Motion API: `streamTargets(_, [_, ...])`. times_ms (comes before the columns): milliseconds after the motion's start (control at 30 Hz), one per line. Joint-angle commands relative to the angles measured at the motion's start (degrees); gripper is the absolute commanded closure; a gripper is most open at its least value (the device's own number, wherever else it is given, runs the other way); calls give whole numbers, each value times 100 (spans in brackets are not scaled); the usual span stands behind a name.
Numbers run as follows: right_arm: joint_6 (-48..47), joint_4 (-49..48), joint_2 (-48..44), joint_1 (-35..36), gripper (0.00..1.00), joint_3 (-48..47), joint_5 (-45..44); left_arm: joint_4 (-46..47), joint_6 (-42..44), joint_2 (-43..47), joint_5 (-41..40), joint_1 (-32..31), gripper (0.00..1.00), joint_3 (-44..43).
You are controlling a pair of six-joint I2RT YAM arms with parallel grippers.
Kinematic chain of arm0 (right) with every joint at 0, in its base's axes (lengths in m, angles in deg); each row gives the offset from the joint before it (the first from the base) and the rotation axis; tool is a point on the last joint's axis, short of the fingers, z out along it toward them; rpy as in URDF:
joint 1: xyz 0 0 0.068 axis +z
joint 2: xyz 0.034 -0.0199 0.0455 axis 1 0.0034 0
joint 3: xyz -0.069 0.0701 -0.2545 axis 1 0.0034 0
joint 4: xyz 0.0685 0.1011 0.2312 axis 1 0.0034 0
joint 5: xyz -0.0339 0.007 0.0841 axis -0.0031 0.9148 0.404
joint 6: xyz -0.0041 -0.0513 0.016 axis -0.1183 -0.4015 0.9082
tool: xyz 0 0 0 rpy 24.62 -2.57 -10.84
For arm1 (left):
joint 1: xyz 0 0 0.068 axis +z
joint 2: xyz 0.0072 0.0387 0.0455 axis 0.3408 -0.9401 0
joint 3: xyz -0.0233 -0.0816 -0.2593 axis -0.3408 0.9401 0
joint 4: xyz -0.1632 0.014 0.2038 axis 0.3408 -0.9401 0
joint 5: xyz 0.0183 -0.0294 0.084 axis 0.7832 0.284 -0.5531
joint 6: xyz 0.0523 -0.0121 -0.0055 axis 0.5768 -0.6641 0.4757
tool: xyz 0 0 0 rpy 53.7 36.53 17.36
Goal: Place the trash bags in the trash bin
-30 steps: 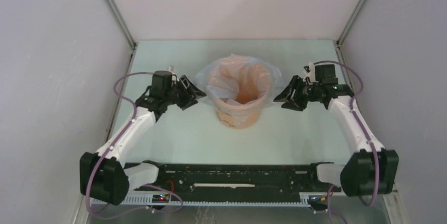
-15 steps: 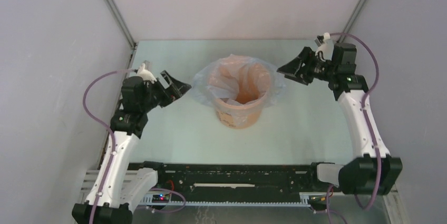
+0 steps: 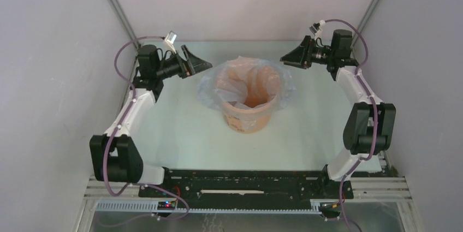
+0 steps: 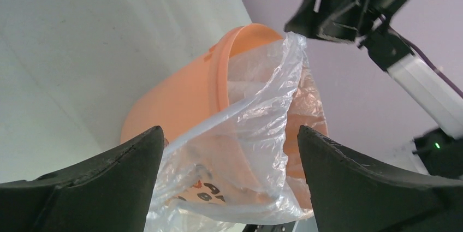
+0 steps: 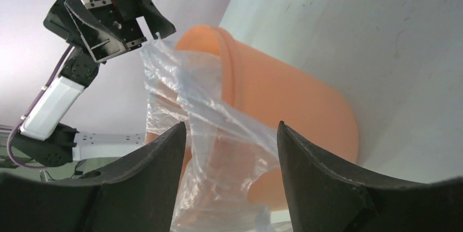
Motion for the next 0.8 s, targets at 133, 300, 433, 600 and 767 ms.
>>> streamTargets(133, [-162,-197,882,-91,27,-794,886,2822,-1482,-1249,1665,36,10,-424])
streamTargets(300, [-55,-373,1031,64,25,-706,1010,4210,-2463,-1640,1731,-67,11,-114])
streamTargets(433, [-101,-370,1080,156,24,-639,1073,5438,-3315,-1833,1771,-108,14,139])
streamTargets(600, [-132,-375,1043,188,29,-493,1054,6374,-4075,-2067,1803,-147,19,404])
streamTargets(767, [-366,-63,1000,236,39,-421,897,4536,-2377,-1608,1220,-148,17,608])
